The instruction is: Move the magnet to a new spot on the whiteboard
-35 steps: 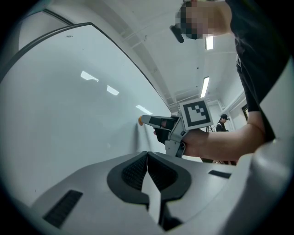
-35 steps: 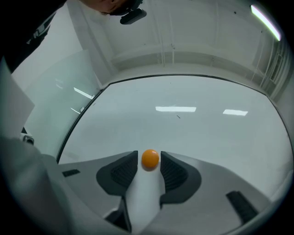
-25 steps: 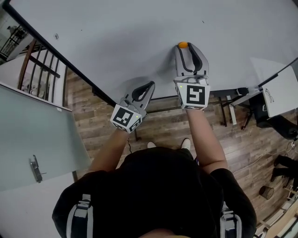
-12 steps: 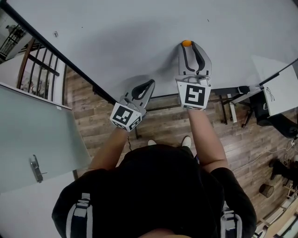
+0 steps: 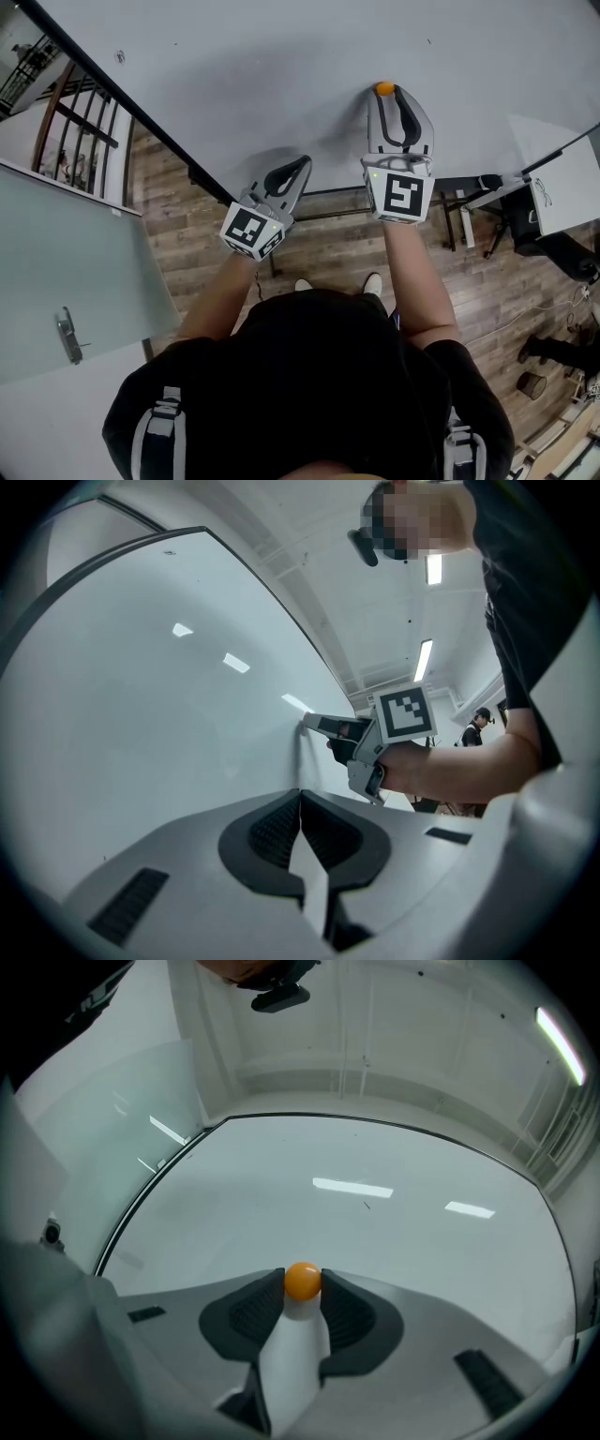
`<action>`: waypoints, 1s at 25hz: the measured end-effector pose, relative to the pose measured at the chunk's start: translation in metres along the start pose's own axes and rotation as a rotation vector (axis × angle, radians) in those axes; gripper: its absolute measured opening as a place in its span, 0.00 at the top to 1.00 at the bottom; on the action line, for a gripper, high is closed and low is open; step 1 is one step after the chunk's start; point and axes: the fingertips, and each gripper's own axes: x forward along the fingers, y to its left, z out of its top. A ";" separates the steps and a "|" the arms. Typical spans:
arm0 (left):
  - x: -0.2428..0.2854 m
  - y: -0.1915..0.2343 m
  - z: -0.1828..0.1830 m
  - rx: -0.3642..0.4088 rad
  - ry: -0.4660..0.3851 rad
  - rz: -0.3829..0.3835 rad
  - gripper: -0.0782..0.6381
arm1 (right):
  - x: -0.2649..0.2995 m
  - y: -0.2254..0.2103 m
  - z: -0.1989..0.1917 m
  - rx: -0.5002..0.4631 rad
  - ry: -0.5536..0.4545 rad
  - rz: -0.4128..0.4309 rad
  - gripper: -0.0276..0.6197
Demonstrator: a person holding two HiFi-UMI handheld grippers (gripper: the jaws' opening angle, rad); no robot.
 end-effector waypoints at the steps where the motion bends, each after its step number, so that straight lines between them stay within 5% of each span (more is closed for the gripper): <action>1: 0.000 0.000 0.000 -0.001 0.000 0.000 0.88 | -0.001 0.001 0.001 0.002 -0.006 0.006 0.77; 11: -0.003 -0.003 -0.002 0.003 0.002 0.001 0.88 | -0.026 0.017 -0.008 0.049 -0.021 0.094 0.77; 25: -0.011 -0.005 -0.004 0.018 0.013 0.000 0.88 | -0.078 0.059 -0.046 0.166 0.079 0.271 0.77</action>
